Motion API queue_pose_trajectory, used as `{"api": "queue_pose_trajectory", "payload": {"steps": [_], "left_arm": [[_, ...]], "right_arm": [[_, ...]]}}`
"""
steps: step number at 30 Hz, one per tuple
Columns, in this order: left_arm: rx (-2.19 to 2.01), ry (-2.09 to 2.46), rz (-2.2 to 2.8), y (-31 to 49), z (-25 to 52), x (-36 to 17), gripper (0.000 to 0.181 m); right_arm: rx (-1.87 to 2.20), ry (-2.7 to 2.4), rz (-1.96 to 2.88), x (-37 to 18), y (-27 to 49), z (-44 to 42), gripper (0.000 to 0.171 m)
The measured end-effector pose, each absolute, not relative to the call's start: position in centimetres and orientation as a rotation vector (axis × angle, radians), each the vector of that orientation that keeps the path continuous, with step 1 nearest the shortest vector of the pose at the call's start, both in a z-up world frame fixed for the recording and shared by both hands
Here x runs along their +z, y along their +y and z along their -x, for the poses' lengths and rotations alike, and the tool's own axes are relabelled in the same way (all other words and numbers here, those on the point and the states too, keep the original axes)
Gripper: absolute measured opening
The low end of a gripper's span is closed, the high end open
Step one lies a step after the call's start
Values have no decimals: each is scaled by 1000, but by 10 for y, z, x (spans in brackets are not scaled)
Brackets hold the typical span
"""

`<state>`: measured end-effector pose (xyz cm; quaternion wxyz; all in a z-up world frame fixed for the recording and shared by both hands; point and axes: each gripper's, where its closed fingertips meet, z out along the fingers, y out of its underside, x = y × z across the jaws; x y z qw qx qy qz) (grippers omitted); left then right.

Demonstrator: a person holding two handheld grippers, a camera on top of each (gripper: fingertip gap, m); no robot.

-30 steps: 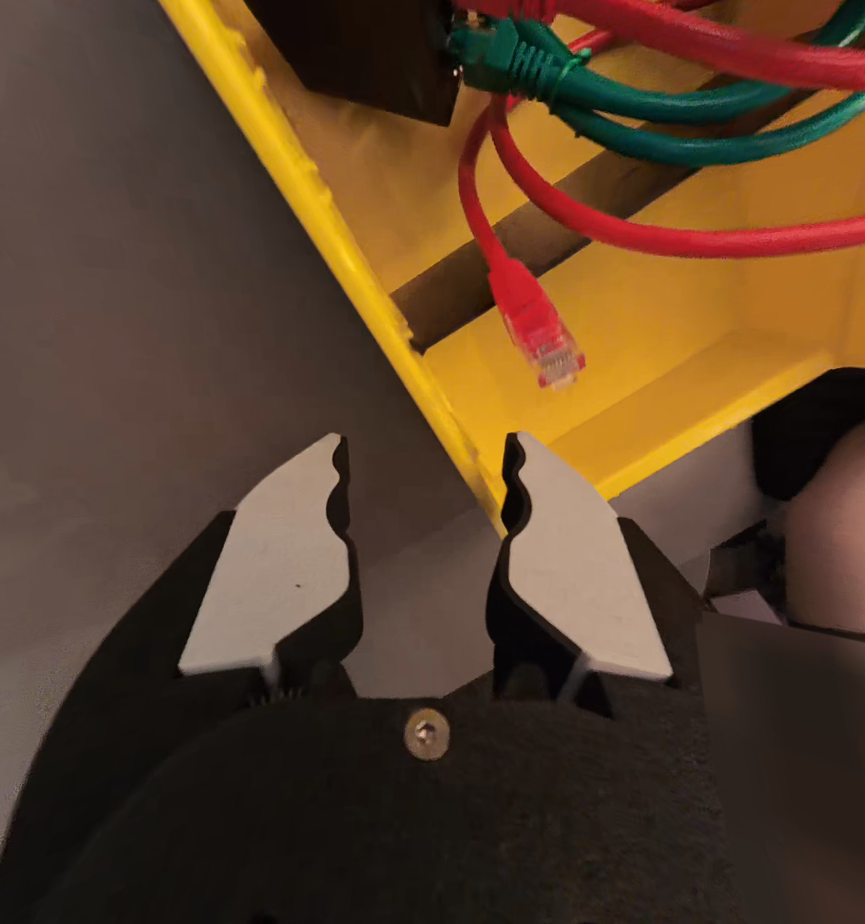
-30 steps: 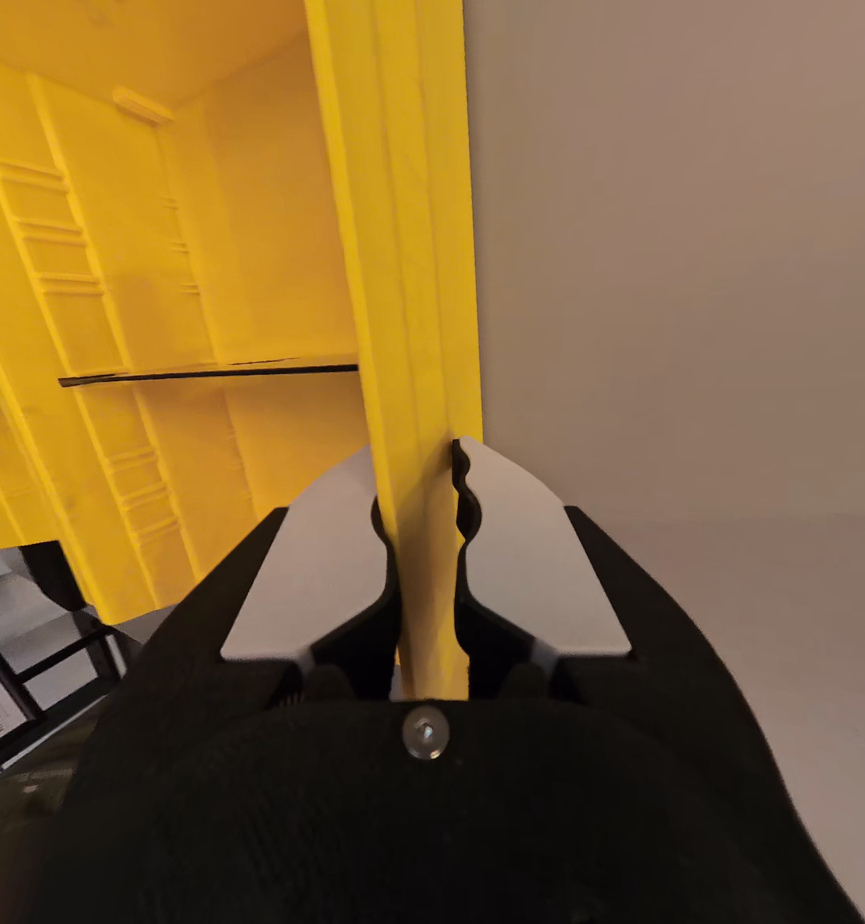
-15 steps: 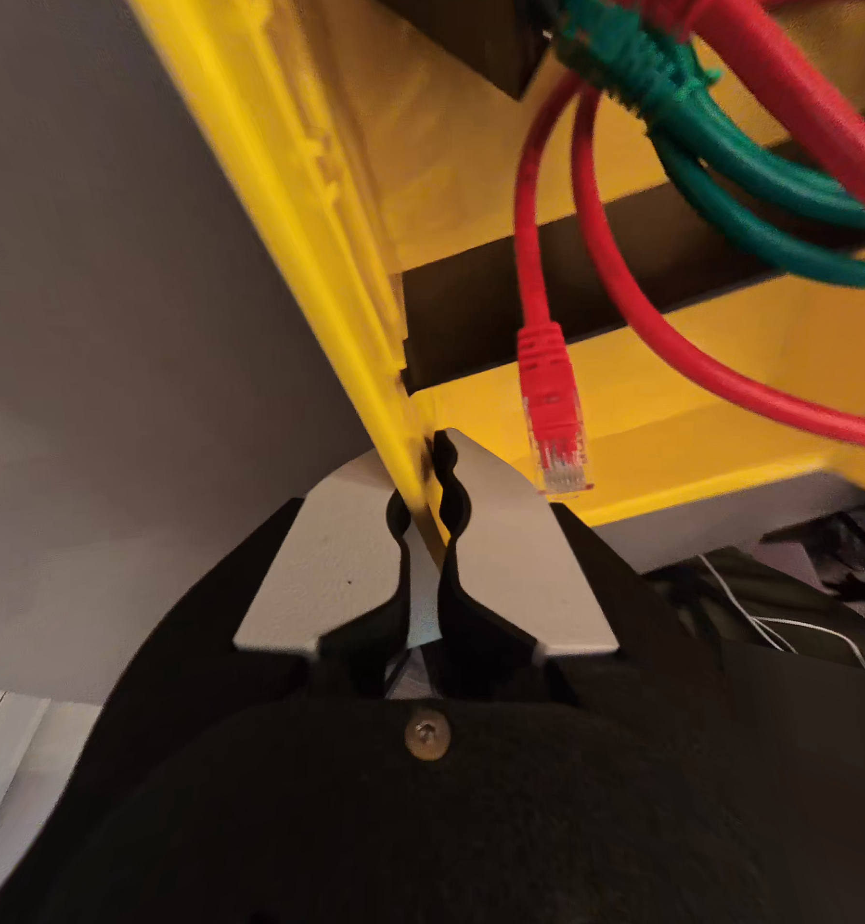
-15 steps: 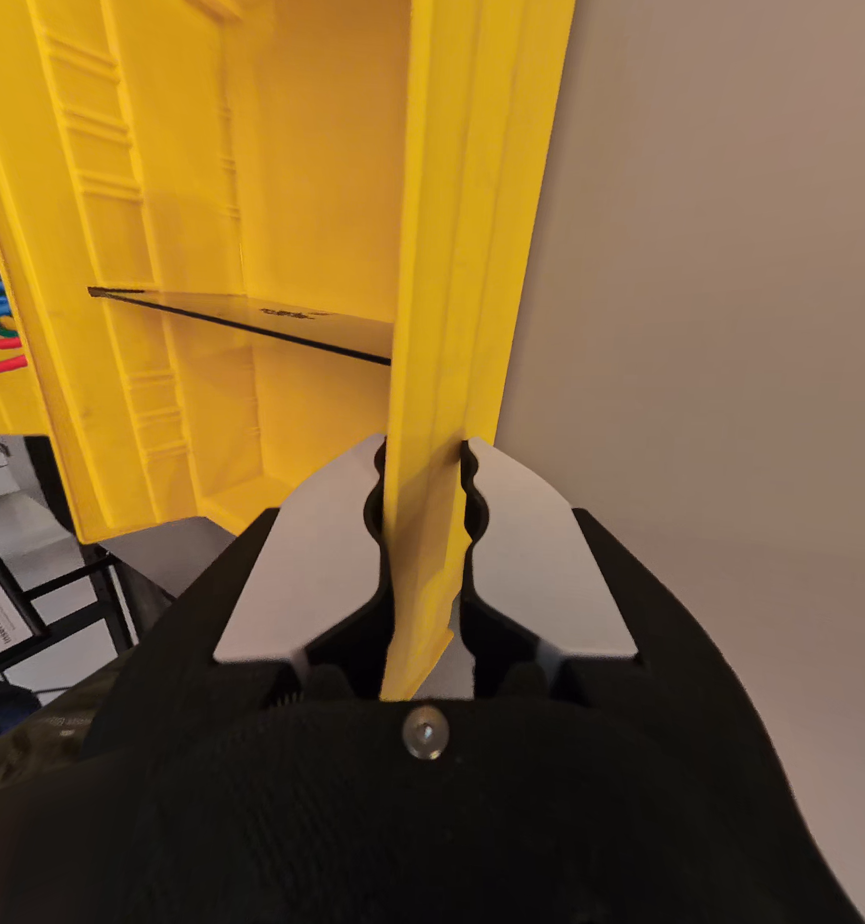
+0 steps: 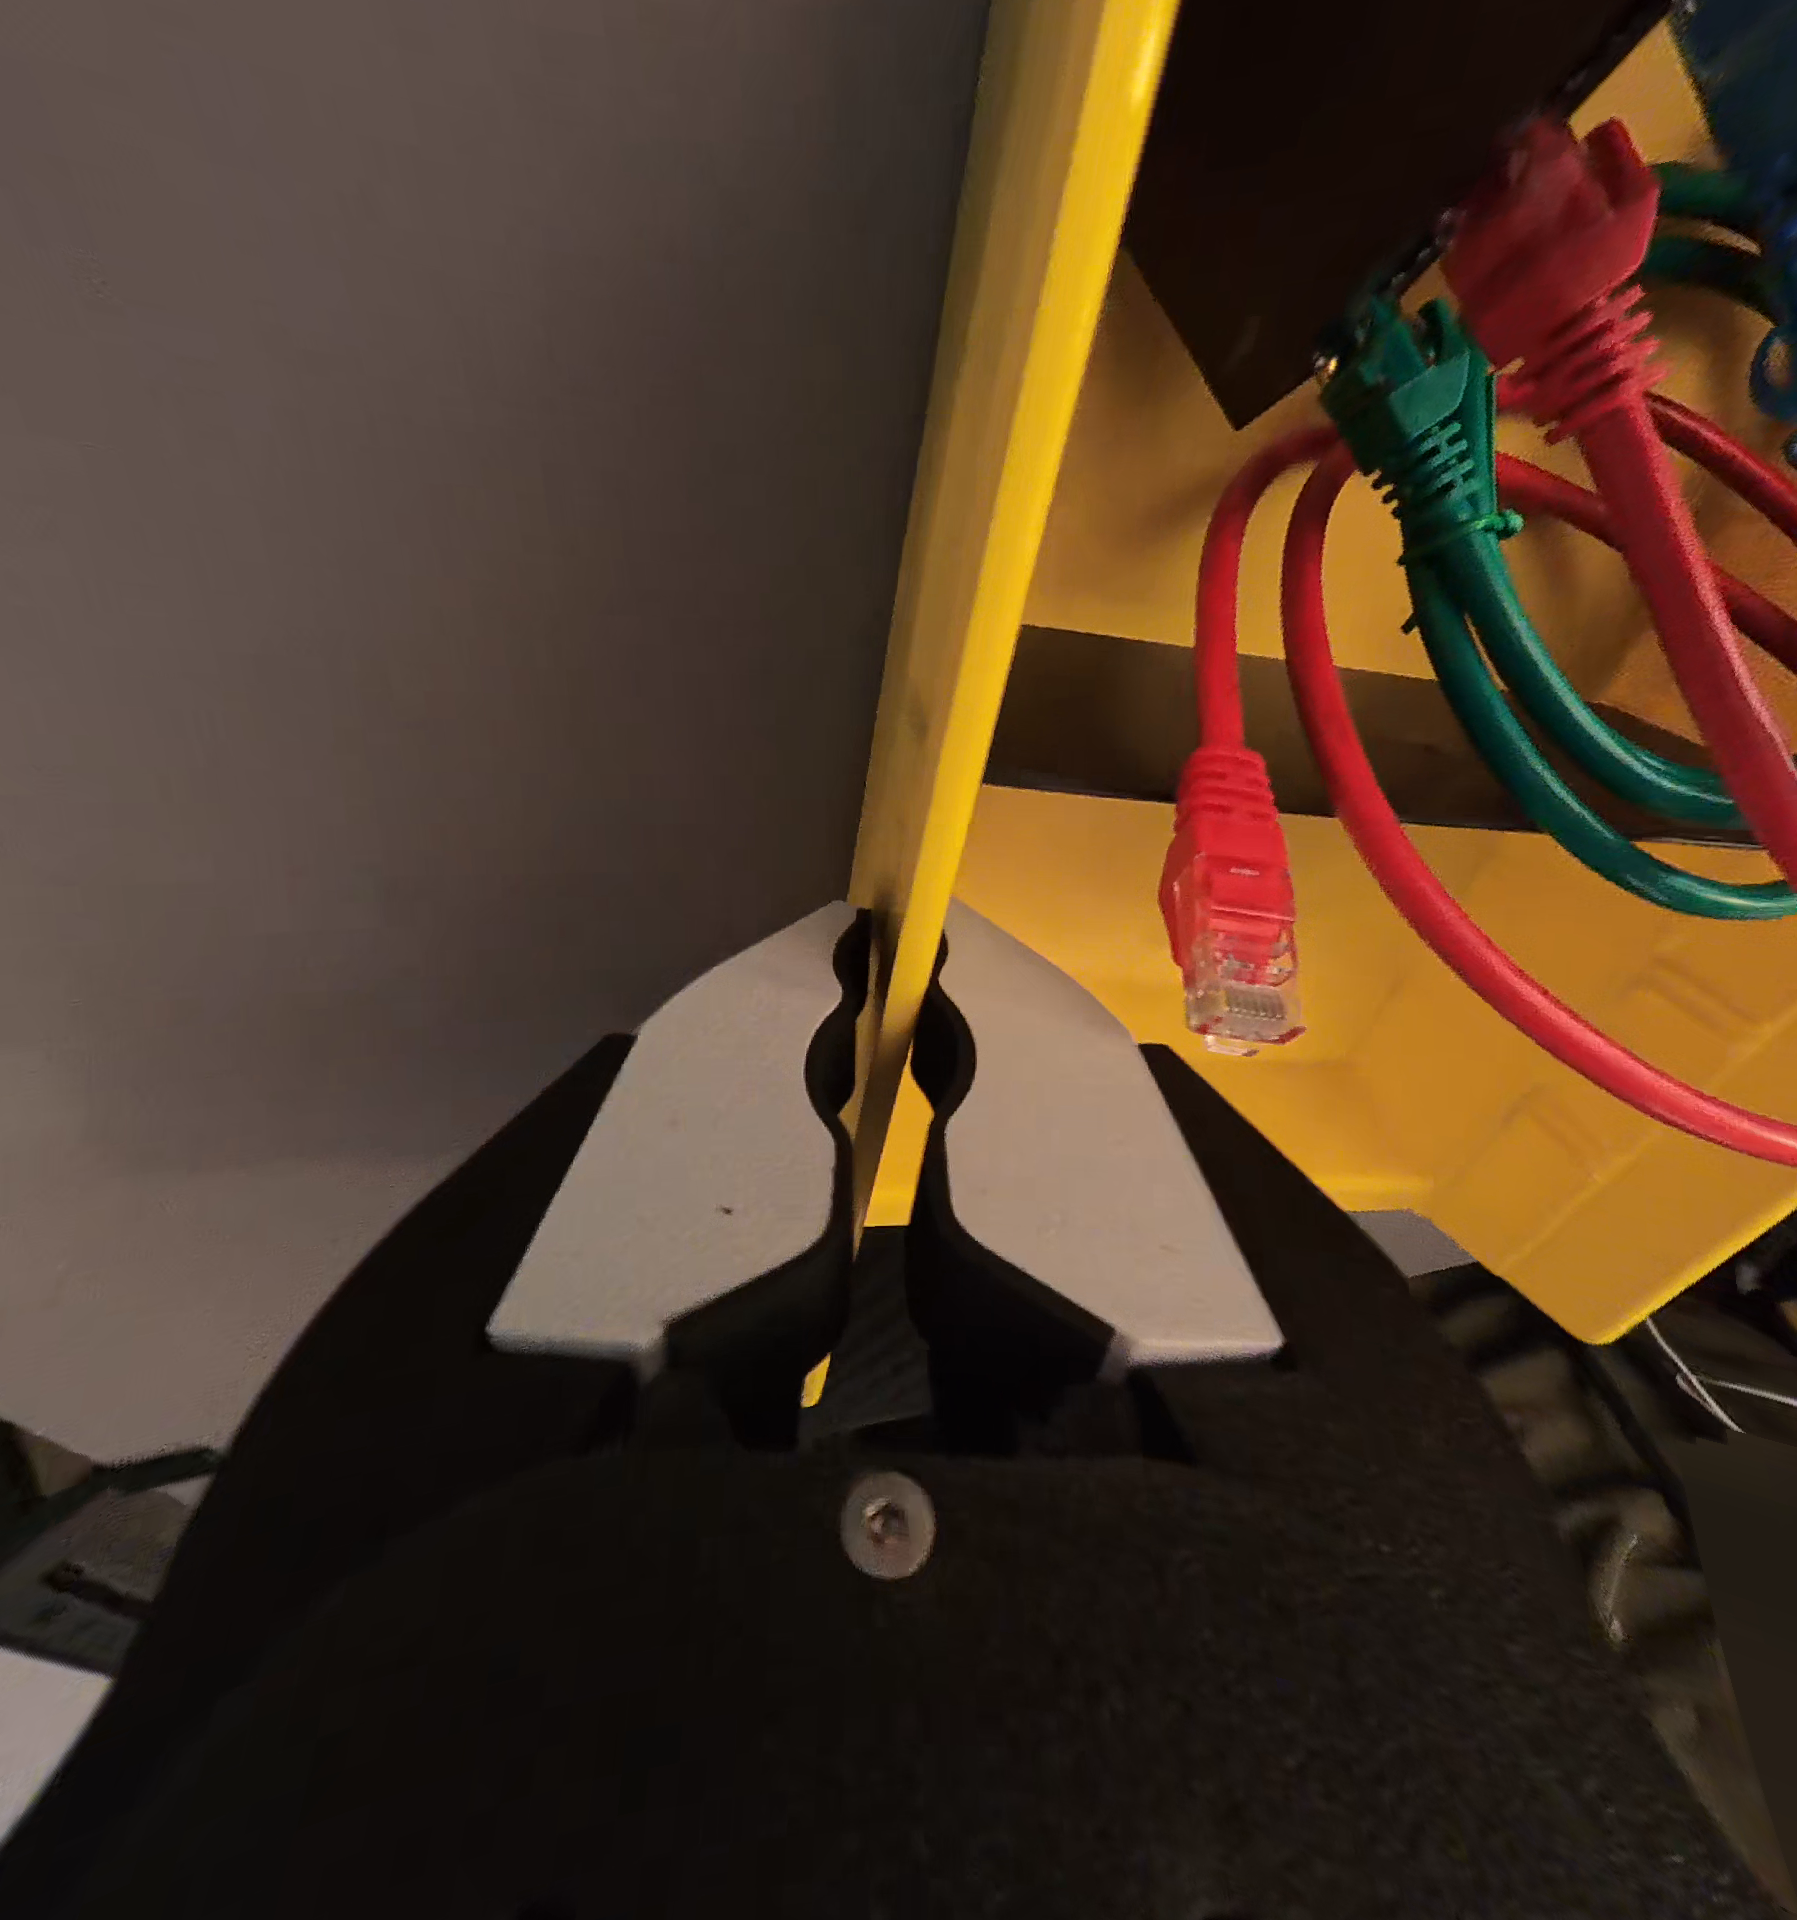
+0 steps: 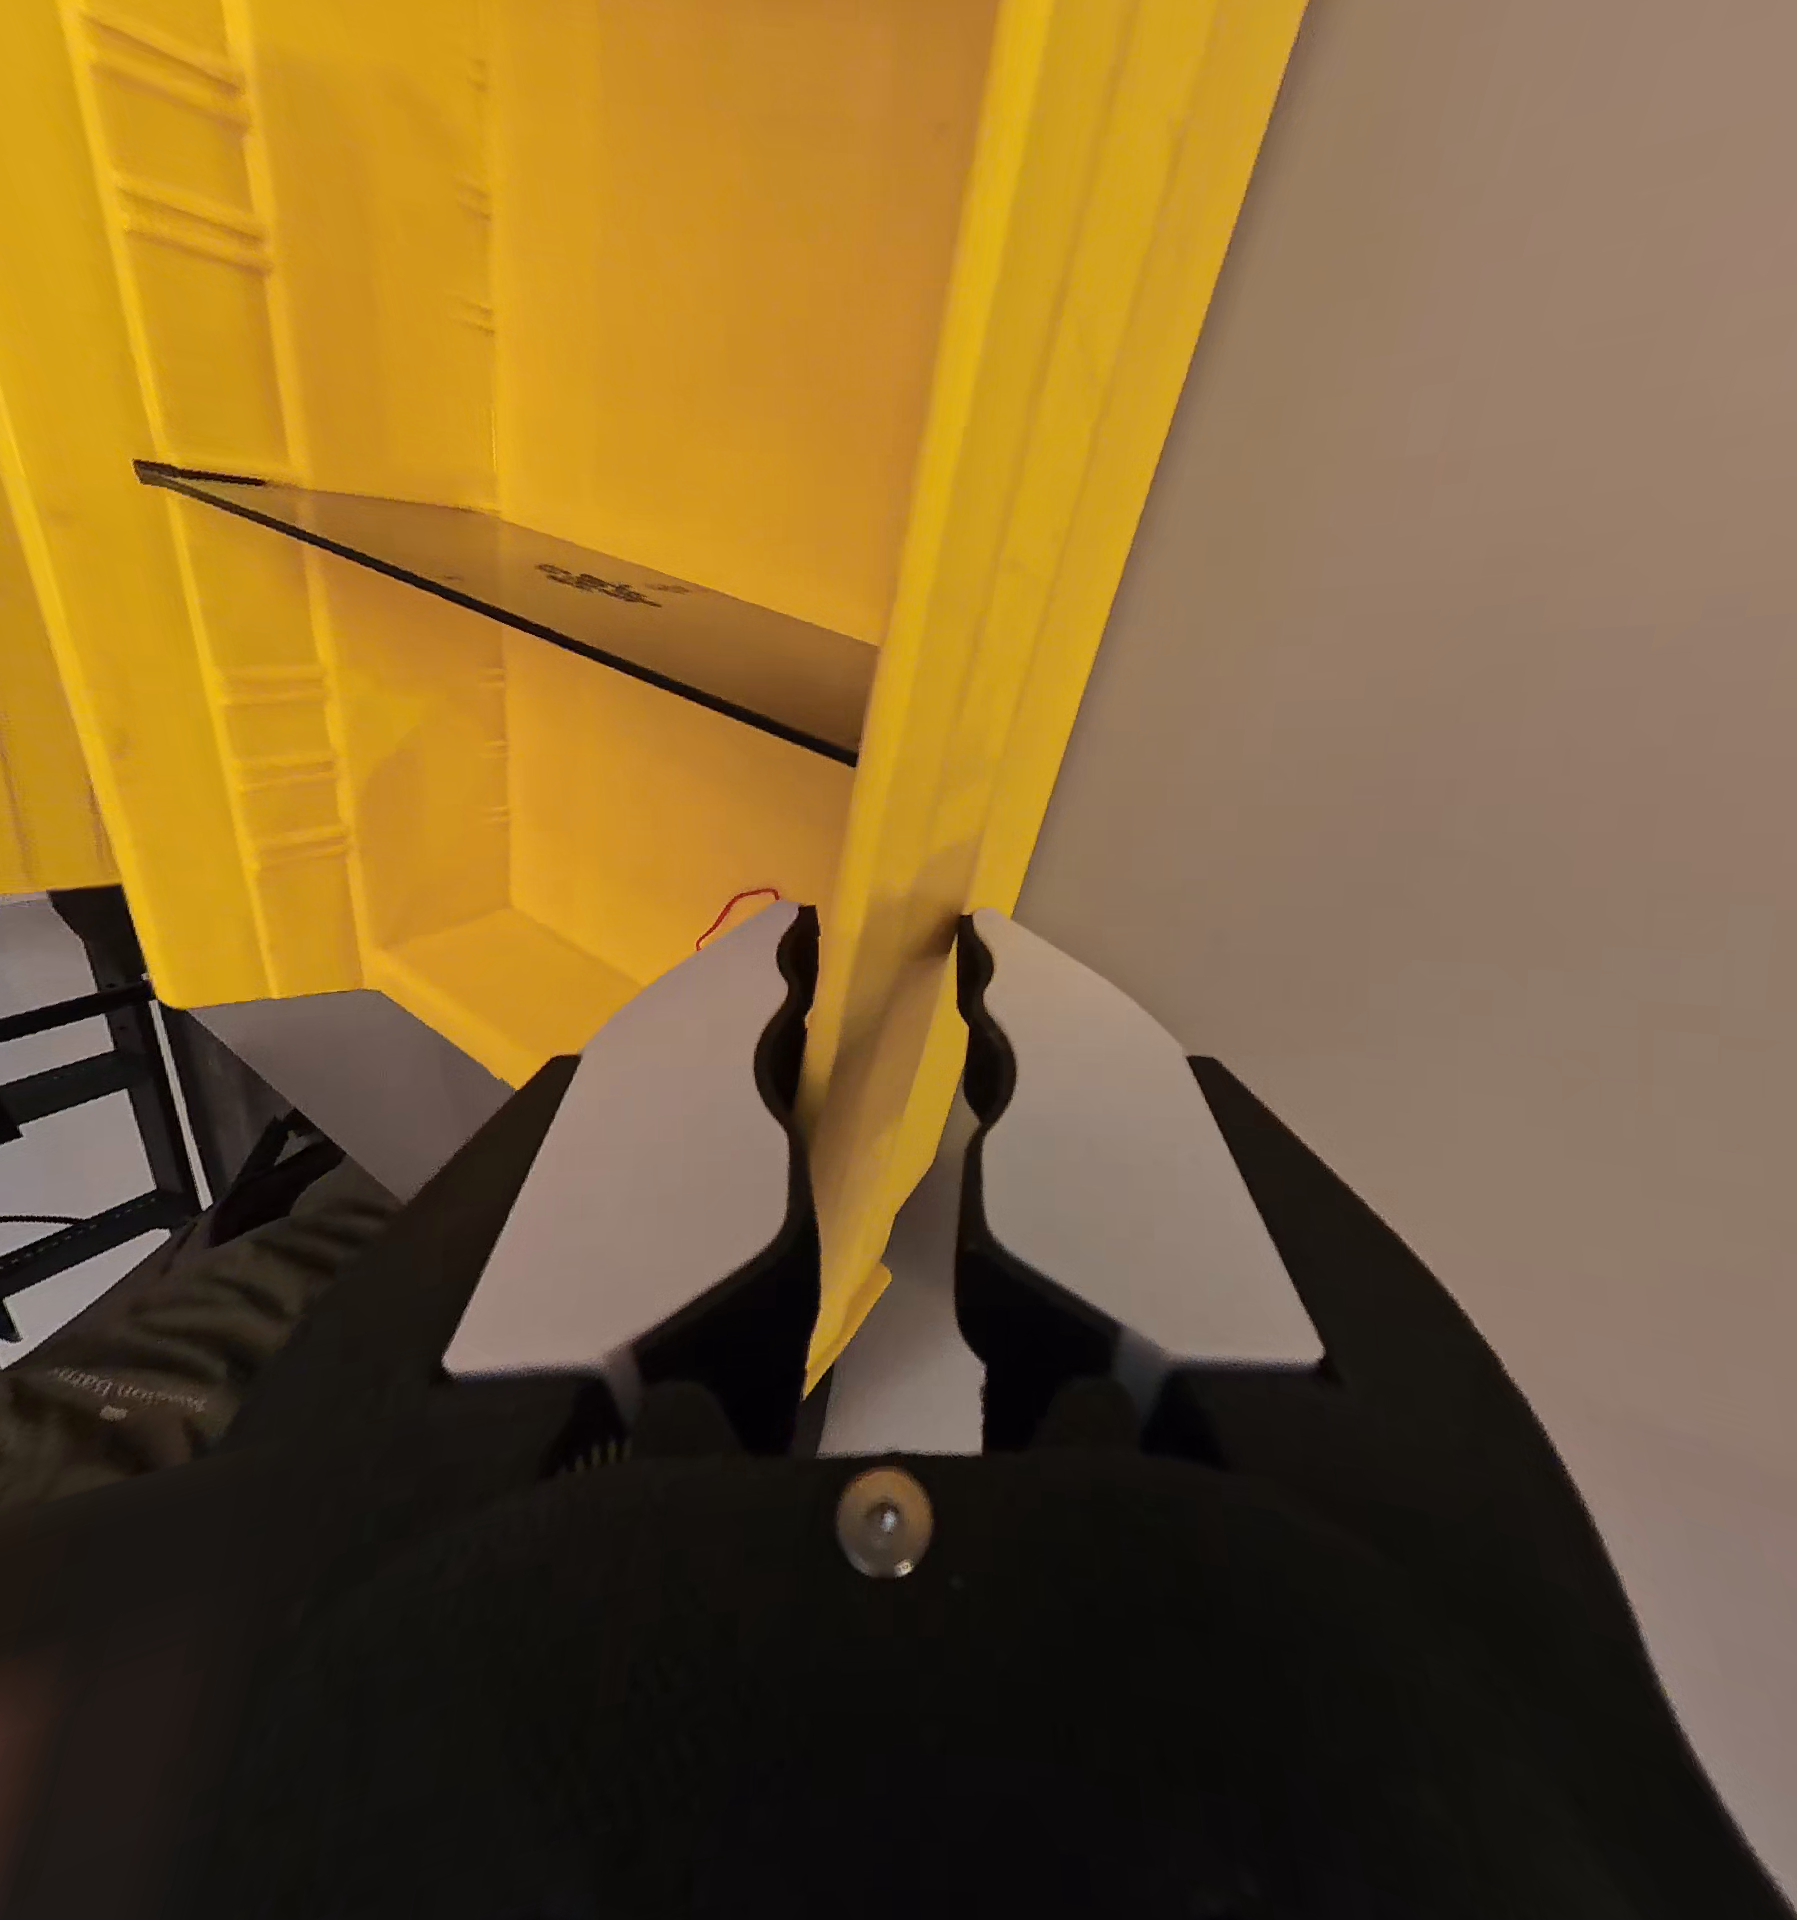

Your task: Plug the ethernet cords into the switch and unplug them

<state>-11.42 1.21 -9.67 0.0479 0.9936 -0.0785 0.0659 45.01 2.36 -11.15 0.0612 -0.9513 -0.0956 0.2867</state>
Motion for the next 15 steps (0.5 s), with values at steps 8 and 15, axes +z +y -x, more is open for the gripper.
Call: {"api": "queue_pose_trajectory", "payload": {"steps": [8, 15], "left_arm": [[283, 30, -3081, -10, 179, -96, 6], [325, 130, -3102, -10, 204, -95, 8]], "right_arm": [[899, -79, 2838, -111, 24, -474, 26], [865, -99, 2872, -109, 20, -469, 26]]}}
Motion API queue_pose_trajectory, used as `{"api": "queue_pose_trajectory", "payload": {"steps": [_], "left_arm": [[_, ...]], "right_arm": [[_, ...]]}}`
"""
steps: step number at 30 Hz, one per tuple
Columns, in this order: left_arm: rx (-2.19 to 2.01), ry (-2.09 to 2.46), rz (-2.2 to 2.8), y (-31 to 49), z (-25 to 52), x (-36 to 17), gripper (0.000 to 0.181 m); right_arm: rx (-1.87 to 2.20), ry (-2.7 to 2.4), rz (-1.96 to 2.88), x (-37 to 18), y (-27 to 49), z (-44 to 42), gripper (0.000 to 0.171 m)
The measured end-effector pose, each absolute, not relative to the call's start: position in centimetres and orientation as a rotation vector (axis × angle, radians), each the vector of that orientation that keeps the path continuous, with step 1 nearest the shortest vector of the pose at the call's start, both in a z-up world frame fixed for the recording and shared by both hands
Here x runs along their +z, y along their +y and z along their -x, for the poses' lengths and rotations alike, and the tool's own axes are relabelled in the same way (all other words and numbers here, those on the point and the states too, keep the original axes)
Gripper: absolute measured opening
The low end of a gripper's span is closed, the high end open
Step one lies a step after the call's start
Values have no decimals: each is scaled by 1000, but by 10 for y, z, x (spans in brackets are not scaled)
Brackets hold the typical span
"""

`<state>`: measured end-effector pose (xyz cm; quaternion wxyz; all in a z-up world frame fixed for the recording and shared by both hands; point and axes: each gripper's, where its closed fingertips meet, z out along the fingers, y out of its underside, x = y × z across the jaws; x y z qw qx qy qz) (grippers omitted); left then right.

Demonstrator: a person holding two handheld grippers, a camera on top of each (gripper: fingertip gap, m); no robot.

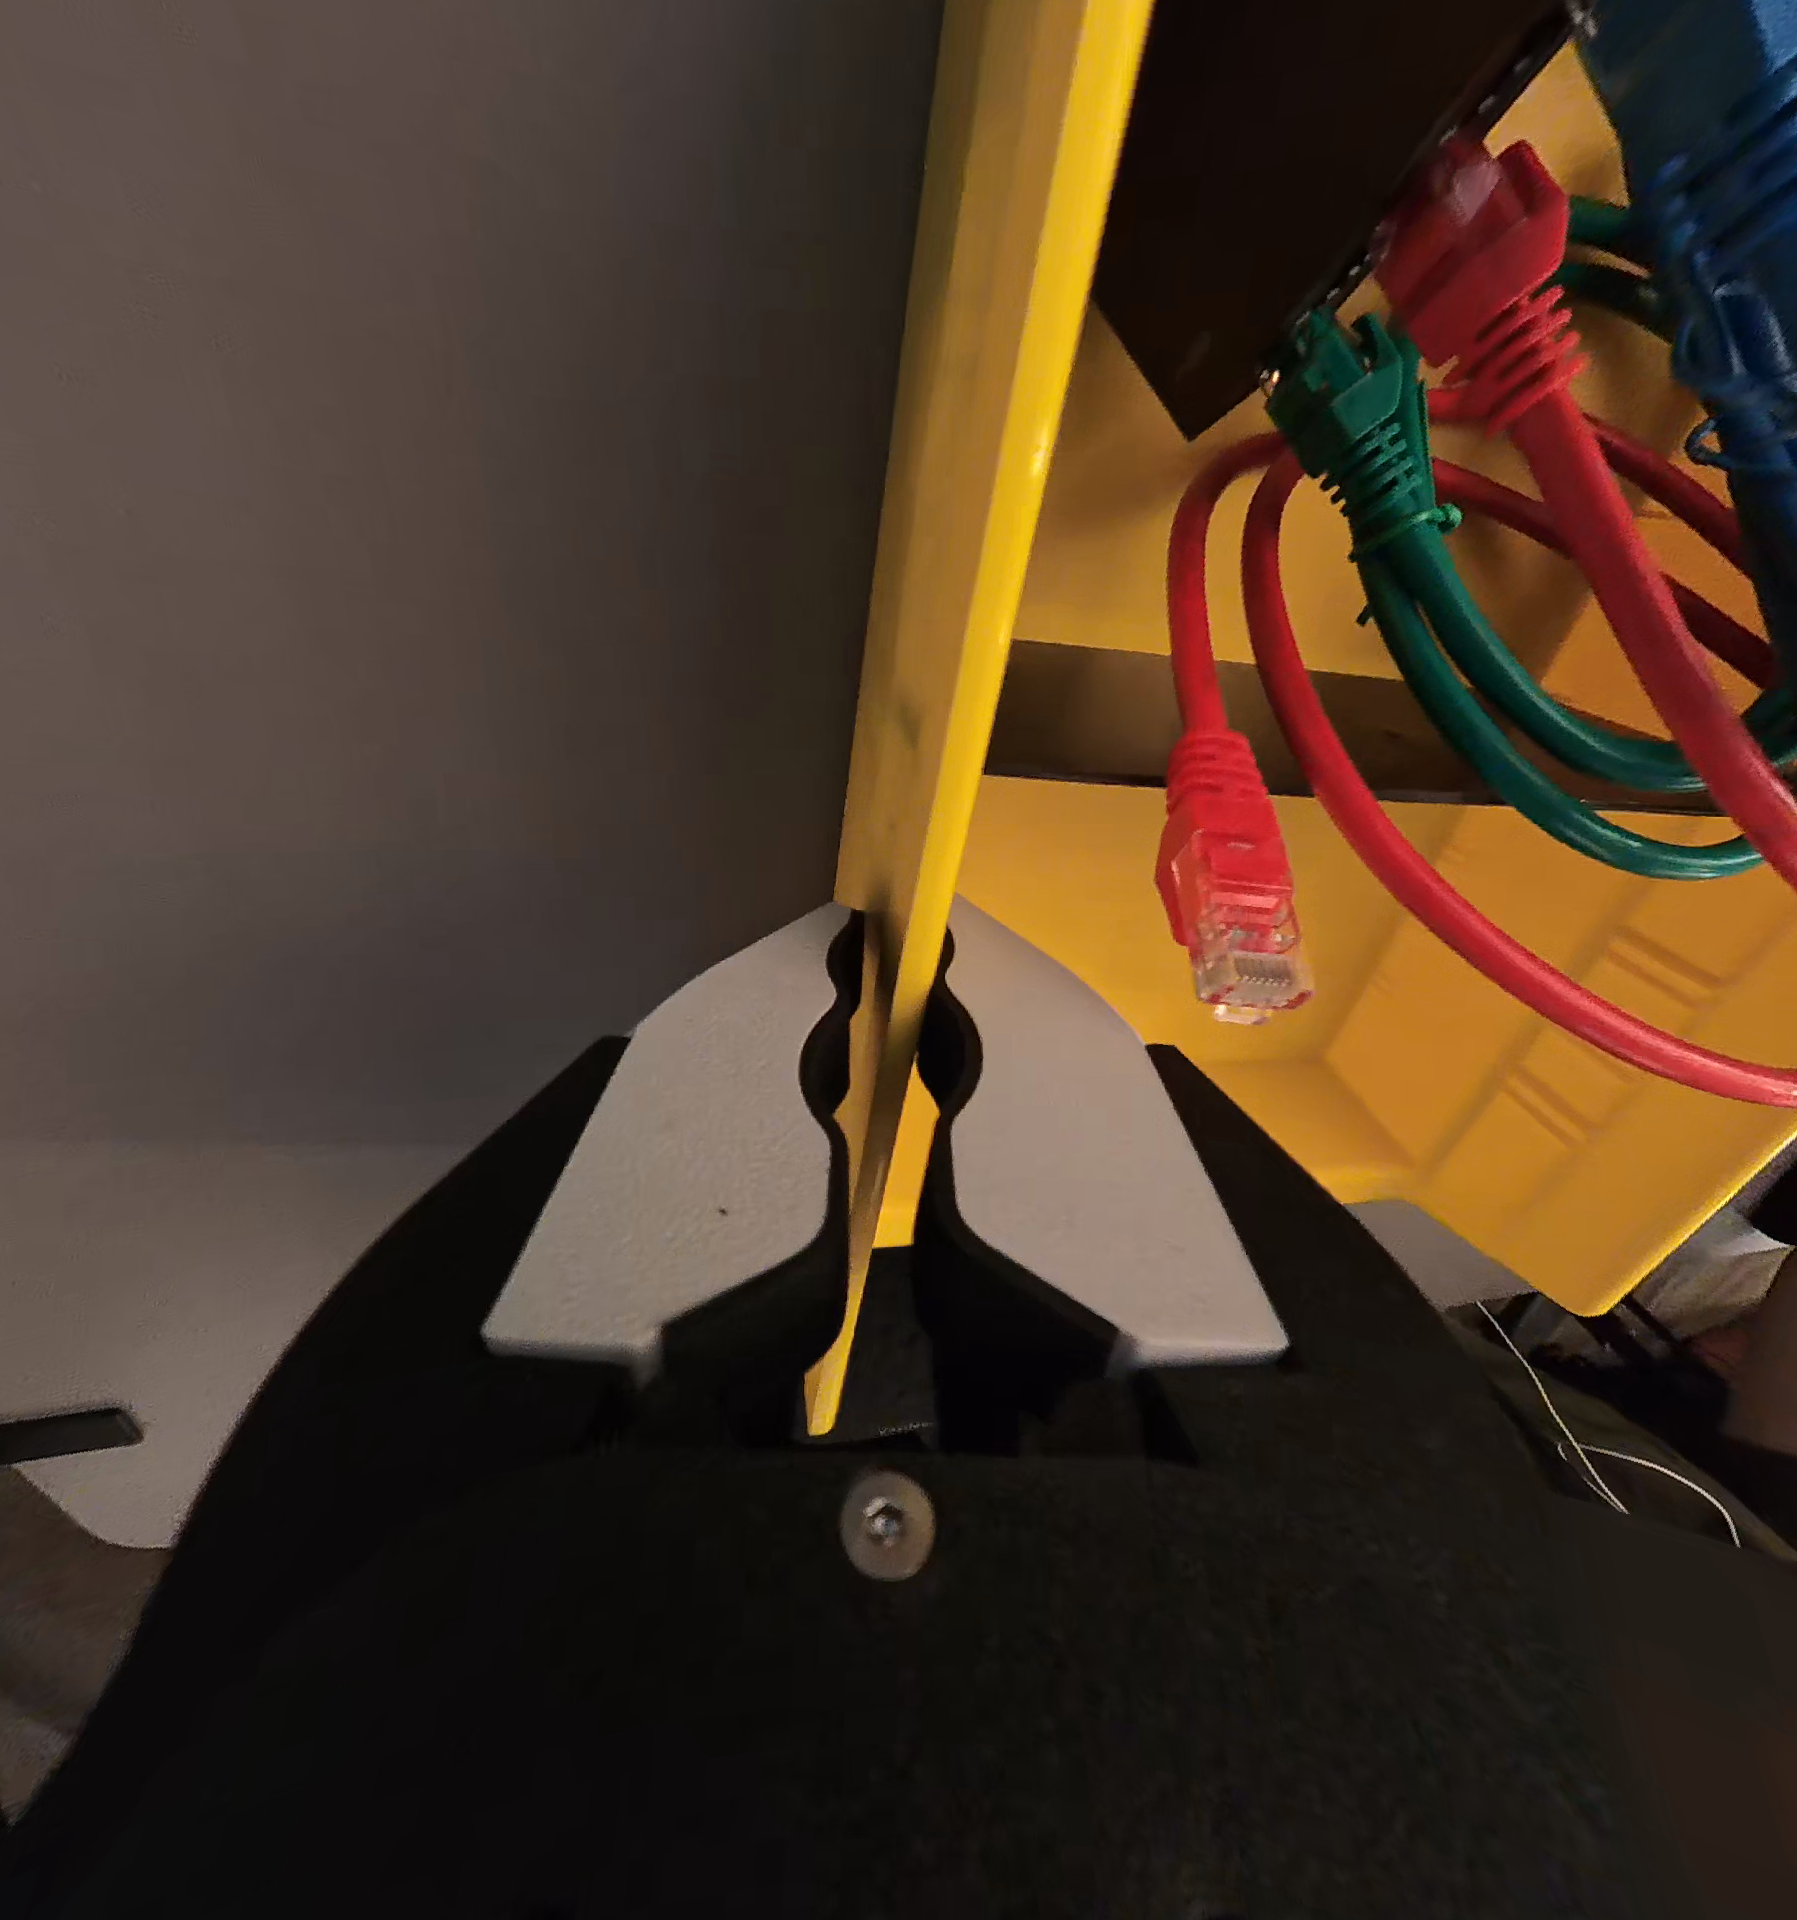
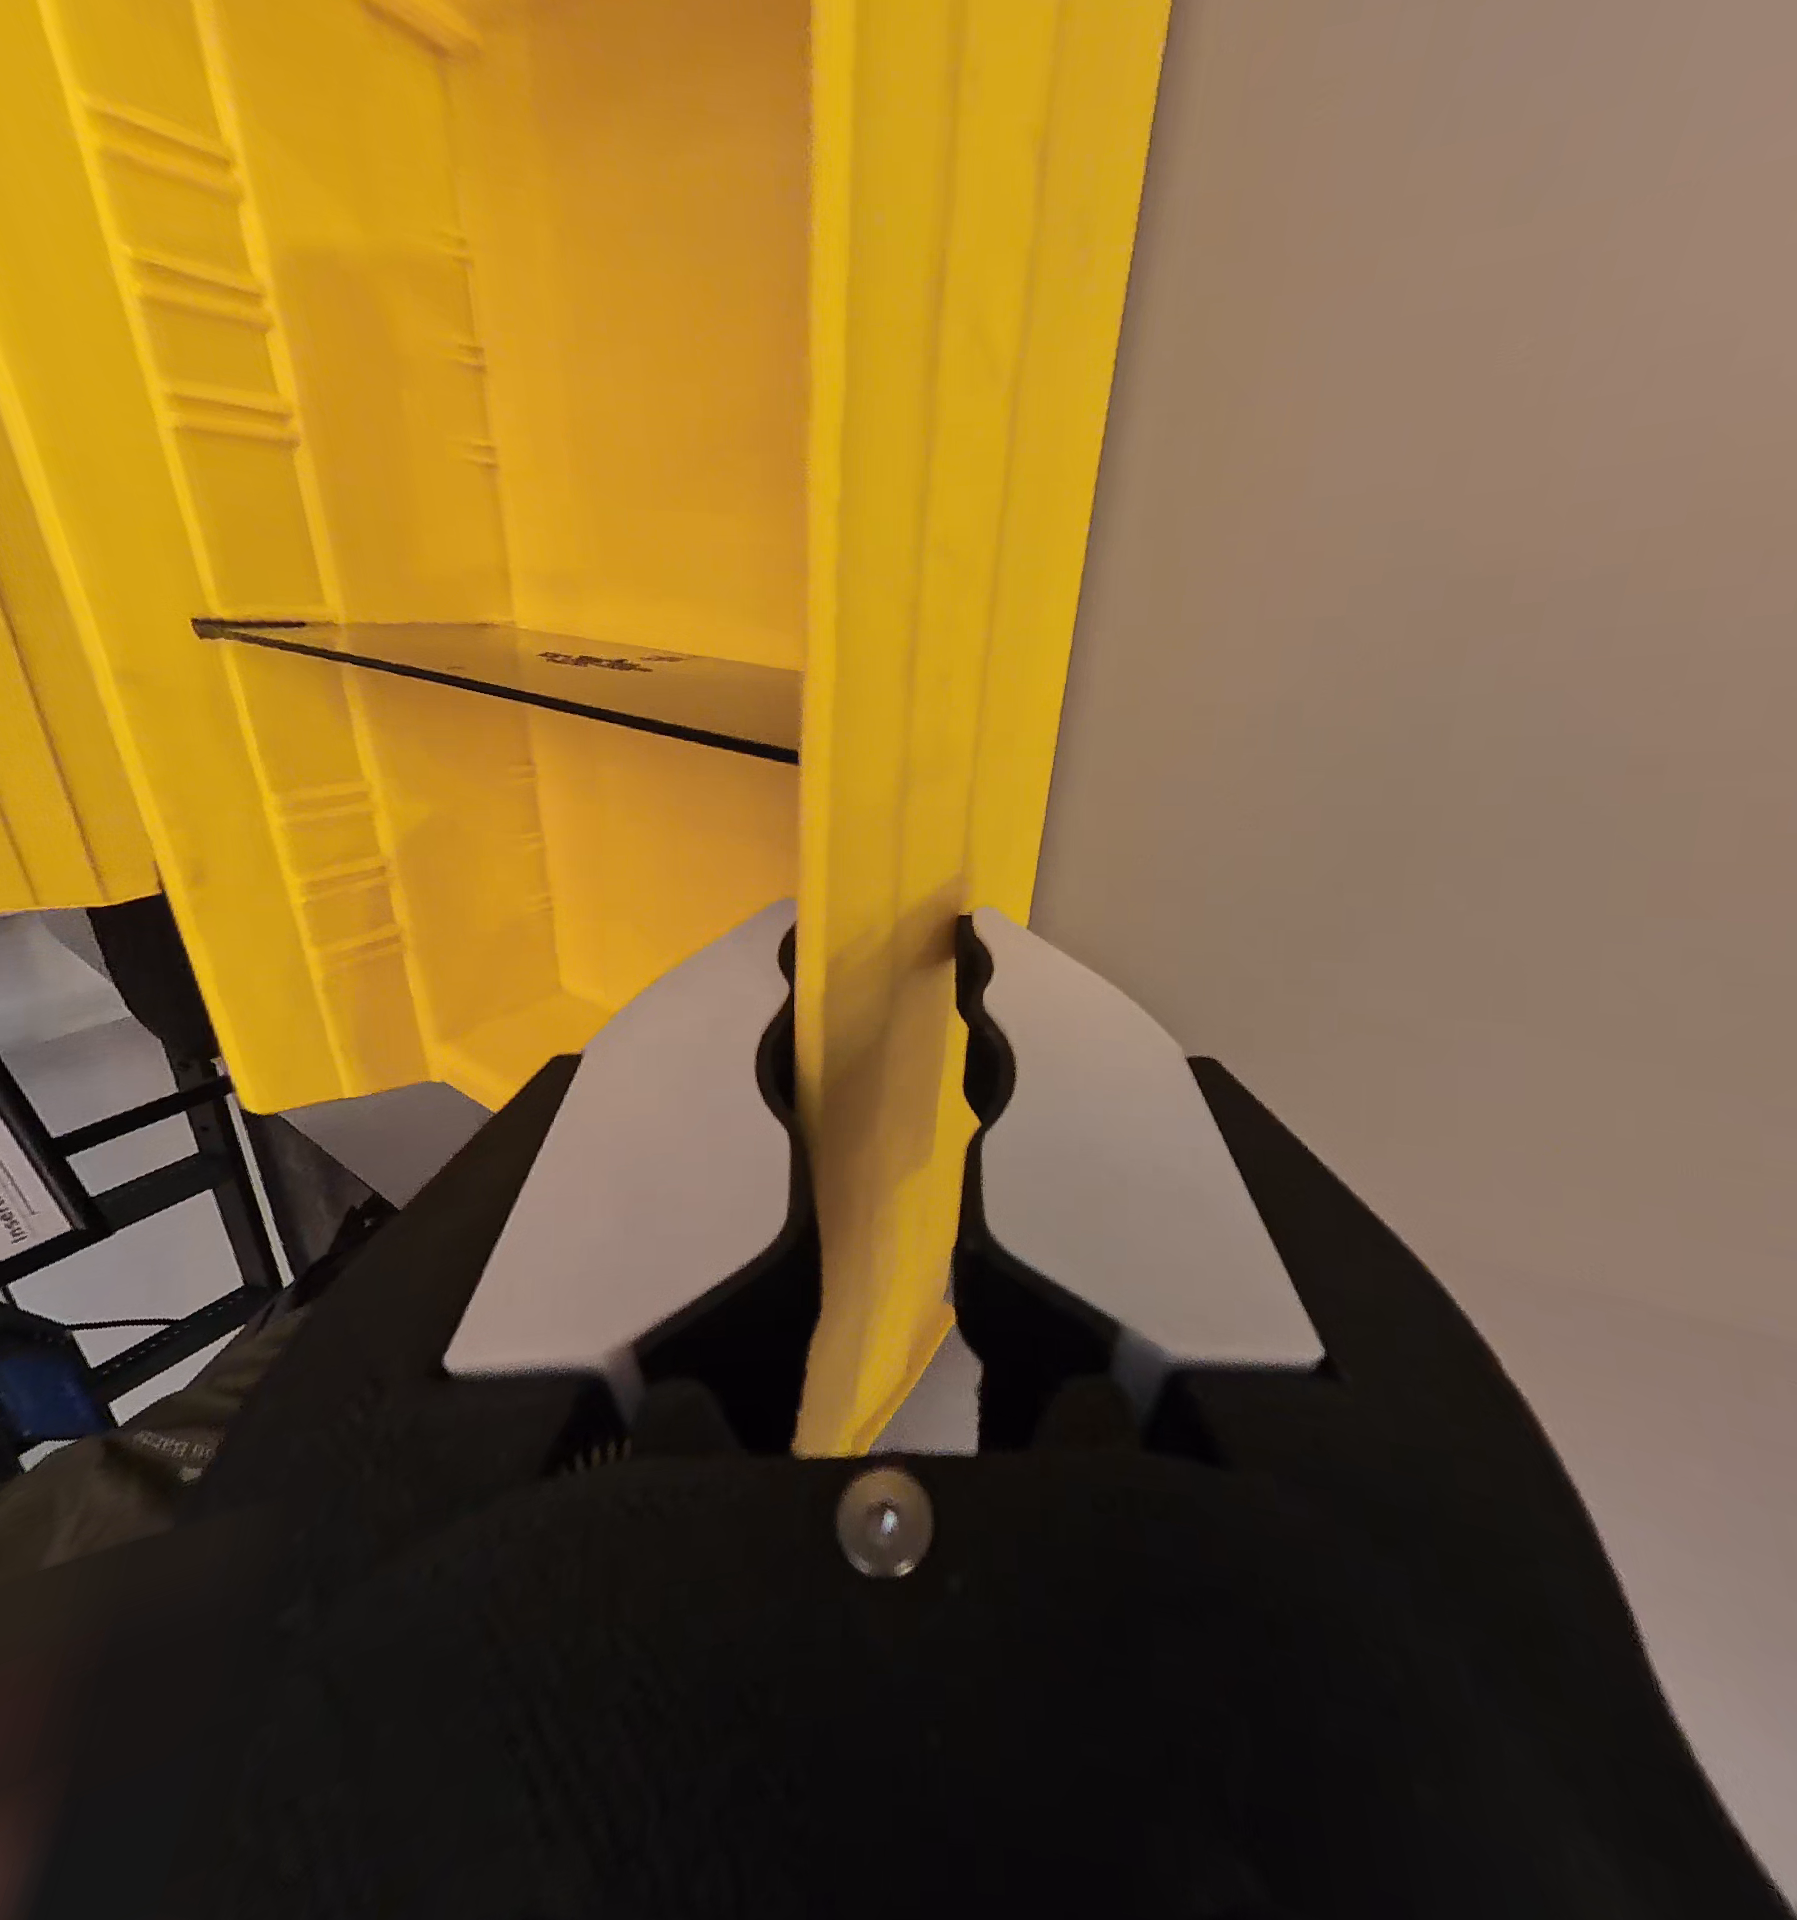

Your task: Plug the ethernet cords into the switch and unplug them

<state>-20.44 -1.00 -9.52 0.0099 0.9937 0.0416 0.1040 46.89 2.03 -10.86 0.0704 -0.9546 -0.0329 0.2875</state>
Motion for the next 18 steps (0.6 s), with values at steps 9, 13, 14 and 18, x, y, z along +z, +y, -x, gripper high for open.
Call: {"api": "queue_pose_trajectory", "payload": {"steps": [9, 13, 14, 18], "left_arm": [[432, 237, -3114, -6, 214, -94, 12], [403, 234, -3128, -5, 214, -95, 11], [388, 221, -3132, -6, 214, -95, 11], [407, 230, -3125, -8, 213, -94, 11]], "right_arm": [[865, -159, 2920, -112, 13, -463, 26], [822, -216, 2930, -112, 14, -462, 24], [826, -213, 2927, -112, 15, -462, 24], [855, -197, 2904, -111, 17, -463, 25]]}}
